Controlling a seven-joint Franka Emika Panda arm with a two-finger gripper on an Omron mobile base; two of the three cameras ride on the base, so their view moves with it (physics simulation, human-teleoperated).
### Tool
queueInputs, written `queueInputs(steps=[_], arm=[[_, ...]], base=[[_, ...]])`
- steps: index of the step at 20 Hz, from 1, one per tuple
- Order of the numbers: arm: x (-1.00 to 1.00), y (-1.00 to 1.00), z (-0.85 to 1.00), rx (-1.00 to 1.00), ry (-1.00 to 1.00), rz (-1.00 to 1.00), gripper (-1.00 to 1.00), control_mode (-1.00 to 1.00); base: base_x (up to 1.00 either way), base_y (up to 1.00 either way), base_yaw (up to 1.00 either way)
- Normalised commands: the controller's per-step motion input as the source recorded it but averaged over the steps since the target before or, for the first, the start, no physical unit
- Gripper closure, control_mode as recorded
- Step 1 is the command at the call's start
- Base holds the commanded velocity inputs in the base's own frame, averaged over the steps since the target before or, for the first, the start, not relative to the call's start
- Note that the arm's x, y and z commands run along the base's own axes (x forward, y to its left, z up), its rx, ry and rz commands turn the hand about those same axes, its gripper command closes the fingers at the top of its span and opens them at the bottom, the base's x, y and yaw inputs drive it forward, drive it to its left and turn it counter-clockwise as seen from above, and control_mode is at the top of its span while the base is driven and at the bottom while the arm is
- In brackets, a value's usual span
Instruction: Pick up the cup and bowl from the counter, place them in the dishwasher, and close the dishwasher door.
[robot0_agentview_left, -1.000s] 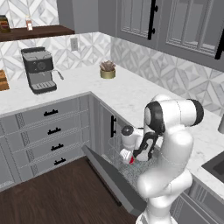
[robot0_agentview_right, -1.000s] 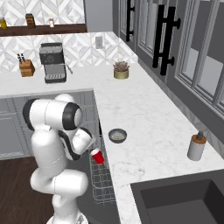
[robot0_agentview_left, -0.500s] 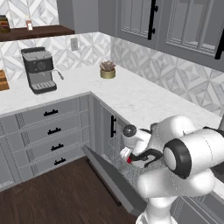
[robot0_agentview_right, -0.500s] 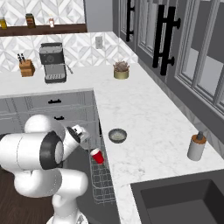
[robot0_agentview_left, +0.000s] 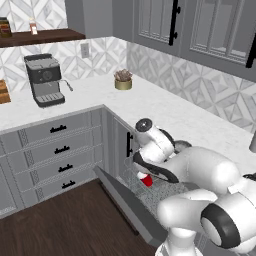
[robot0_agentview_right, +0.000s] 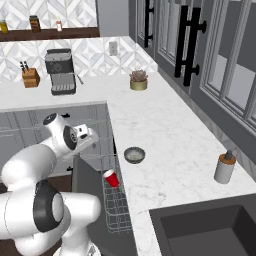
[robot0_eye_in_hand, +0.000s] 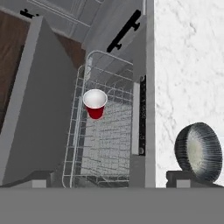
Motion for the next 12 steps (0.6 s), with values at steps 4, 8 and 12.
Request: queueInputs(steps=[4,8,12], arm=[[-0.1,-0.48,0.86,0.12,0.17,-0.29,-1.0,-1.0],[-0.05,-0.71,0.18,0.22,0.13,-0.2,-1.0,-1.0],[0.04,-0.55,-0.19,0.19,0.17,-0.02,-1.0,-1.0]], base=[[0.0,0.0,0.0],[0.0,0.0,0.0],[0.0,0.0,0.0]])
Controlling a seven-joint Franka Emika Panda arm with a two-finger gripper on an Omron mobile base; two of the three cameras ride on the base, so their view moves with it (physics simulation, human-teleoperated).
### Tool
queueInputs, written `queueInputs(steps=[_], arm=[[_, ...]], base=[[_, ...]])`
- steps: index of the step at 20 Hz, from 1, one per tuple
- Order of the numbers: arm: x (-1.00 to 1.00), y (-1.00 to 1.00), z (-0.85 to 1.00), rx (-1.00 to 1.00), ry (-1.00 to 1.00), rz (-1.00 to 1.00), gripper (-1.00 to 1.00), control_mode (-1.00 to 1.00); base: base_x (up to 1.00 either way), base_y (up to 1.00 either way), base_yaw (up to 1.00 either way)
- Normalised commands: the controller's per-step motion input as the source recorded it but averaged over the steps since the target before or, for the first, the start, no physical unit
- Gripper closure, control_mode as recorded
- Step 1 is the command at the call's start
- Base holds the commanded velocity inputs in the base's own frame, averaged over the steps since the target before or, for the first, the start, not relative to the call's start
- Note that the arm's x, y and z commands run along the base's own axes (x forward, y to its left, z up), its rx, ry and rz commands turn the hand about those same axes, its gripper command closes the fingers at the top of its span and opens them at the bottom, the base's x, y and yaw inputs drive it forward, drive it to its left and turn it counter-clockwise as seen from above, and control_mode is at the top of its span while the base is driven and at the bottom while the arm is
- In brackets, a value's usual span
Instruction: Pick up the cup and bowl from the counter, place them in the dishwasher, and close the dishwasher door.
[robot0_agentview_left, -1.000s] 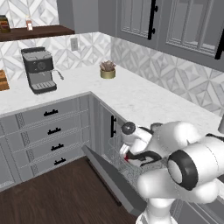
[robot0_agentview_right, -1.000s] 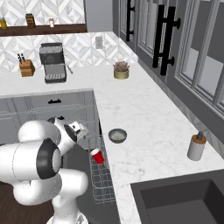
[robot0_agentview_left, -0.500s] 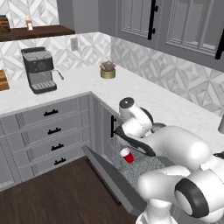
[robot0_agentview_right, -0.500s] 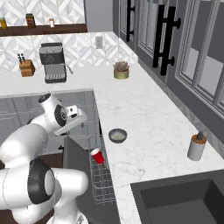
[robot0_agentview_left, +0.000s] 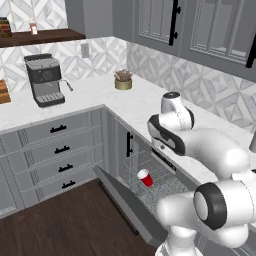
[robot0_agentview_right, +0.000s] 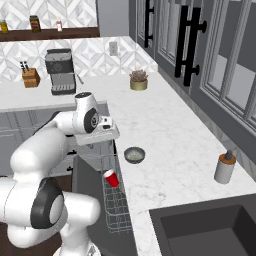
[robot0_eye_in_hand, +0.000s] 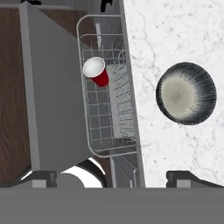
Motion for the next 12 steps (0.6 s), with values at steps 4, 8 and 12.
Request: queueInputs(steps=[4,8,12], arm=[[0.3,-0.25,-0.09,0.04,0.11,0.0,-1.0,-1.0],[0.33,-0.25,-0.28,-0.02,0.14,0.0,-1.0,-1.0],[0.29,-0.29,-0.32,0.0,0.05,0.0,-1.0,-1.0]], base=[[0.0,0.0,0.0],[0.0,0.0,0.0],[0.0,0.0,0.0]])
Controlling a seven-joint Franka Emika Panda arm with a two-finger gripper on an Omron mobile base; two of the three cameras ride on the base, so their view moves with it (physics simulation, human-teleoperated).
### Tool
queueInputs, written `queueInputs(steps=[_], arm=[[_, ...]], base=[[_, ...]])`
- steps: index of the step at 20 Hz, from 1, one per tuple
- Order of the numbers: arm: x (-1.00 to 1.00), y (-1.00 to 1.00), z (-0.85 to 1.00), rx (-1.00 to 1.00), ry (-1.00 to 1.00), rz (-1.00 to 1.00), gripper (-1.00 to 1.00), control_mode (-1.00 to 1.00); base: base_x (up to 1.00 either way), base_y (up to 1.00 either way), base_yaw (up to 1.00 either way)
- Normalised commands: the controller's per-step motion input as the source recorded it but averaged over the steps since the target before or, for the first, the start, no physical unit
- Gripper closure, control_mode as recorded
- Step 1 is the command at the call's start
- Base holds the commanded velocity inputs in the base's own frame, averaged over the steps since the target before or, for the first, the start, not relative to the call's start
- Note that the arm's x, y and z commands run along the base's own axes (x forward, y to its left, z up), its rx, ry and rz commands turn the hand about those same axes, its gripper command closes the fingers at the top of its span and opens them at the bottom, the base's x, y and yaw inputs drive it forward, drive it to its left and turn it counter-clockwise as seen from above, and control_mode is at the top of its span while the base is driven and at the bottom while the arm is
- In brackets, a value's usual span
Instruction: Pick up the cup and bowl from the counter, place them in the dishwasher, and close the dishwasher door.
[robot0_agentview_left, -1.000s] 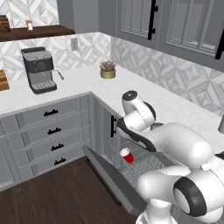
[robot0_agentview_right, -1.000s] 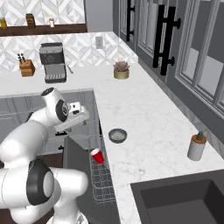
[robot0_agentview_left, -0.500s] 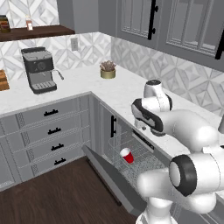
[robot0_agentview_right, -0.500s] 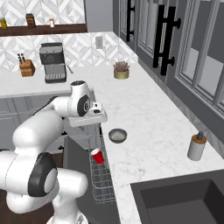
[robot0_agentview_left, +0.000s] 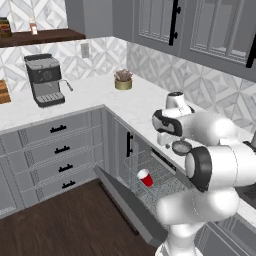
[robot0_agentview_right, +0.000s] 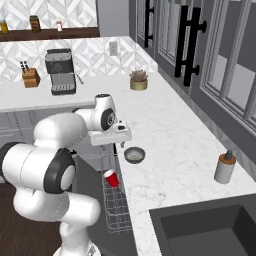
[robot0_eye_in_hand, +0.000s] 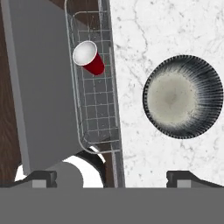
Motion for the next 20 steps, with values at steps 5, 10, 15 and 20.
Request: queueInputs(steps=[5,10,15,20], arm=[[0.43,-0.19,-0.31,0.0,0.0,0.0,-1.0,-1.0],[0.41,-0.18,-0.5,0.0,0.0,0.0,-1.0,-1.0],[0.42,-0.04,-0.38,0.02,-0.03,0.0,-1.0,-1.0],[0.18,-0.26,-0.38,0.01,0.0,0.0,-1.0,-1.0]], base=[[0.0,0.0,0.0],[0.0,0.0,0.0],[0.0,0.0,0.0],[0.0,0.0,0.0]])
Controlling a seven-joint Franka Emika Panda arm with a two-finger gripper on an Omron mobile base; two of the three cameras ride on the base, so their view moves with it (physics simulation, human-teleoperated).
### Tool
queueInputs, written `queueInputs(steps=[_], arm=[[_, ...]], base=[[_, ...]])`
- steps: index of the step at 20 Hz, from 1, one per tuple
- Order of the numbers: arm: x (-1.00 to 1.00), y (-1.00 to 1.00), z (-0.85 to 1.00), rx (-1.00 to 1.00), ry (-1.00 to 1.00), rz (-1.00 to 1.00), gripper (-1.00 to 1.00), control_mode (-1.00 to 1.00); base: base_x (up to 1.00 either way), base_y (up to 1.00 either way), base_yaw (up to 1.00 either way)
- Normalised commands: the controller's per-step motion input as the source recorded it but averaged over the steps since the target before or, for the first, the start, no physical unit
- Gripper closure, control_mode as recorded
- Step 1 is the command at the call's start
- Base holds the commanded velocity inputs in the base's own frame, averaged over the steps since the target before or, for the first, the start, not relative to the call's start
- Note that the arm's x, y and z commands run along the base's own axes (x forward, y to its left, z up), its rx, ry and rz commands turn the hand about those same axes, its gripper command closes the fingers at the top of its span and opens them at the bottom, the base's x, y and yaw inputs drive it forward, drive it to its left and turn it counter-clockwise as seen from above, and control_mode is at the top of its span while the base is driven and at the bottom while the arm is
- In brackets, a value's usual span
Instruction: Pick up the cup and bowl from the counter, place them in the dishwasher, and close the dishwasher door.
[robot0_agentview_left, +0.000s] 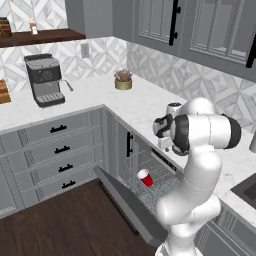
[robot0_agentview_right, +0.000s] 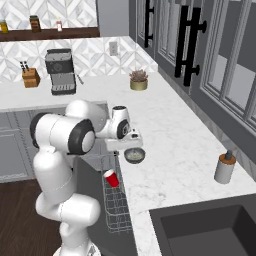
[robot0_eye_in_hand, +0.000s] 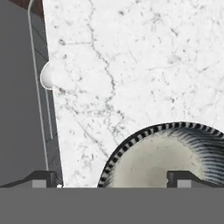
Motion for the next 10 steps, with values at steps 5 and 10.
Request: queueInputs(steps=[5,10], arm=[[0.03,-0.21,-0.45,0.0,0.0,0.0,-1.0,-1.0],[-0.18,0.0,-0.42,0.0,0.0,0.0,1.0,-1.0]], base=[[0.0,0.0,0.0],[0.0,0.0,0.0]])
